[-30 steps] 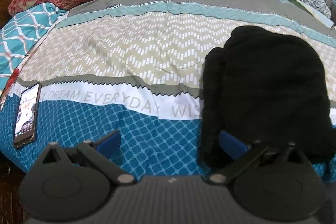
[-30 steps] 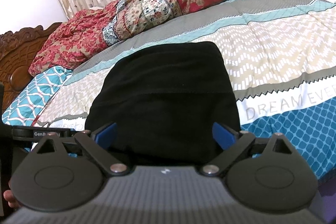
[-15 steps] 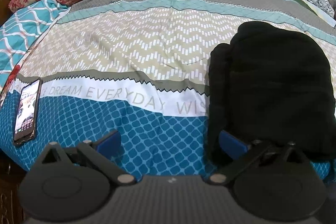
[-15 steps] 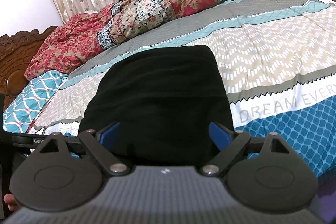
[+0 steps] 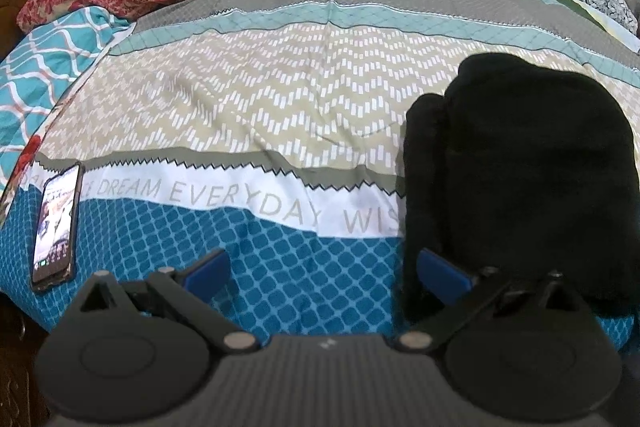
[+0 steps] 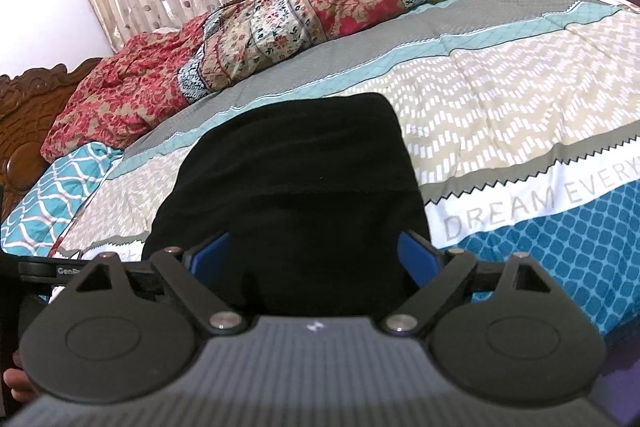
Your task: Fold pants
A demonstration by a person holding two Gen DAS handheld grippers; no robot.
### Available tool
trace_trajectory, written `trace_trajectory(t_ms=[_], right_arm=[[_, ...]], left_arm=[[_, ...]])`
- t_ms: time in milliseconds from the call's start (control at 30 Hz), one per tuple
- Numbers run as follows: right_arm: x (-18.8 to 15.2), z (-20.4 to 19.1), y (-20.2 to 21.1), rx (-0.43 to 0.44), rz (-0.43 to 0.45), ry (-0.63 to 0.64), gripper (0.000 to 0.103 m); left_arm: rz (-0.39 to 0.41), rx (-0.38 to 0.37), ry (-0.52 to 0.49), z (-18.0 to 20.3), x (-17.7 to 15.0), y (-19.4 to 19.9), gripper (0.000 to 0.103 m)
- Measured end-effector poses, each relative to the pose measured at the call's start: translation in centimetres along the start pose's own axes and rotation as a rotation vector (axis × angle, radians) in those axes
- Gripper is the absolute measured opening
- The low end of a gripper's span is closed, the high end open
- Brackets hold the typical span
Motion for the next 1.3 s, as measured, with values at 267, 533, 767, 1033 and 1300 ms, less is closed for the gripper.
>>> trace_trajectory(t_ms=[267, 533, 767, 1033, 1300], right_arm=[[1.3, 2.0, 0.0, -0.037, 0.029, -0.059, 0.092], [1.0, 2.5, -0.6, -0.045, 0.005, -0.071, 0.092], [1.4, 3.2, -0.7, -0.056, 0.008, -0.082, 0.092], [2.7, 4.1, -0.7, -0.049, 0.019, -0.095, 0.092], [3.1, 5.0, -1.5, 0.008, -0.06, -0.13, 0.094]], left_arm=[[0.007, 0.019, -0.031, -0.1, 1.3, -0.2, 0.103], [-0.003, 0.016, -0.048, 0.4, 1.5, -0.7, 0.103], [-0.015, 0.008, -0.056, 0.6, 1.7, -1.2, 0.103], [-0.008, 0.008, -0.077, 0.9, 2.6, -1.4, 0.103], [0.027, -0.079, -0.098, 0.7, 4.8, -1.4, 0.103]])
Point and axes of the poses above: each gripper's, at about its wrist camera, not at the fingertips, and y roughly against the way its jaws point, z to its right, x to its top, the point moved 9 cm from there along -y, roughly the way its jaws point, and after that the axes turned 12 degrees about -y, right-handed, at the moved point
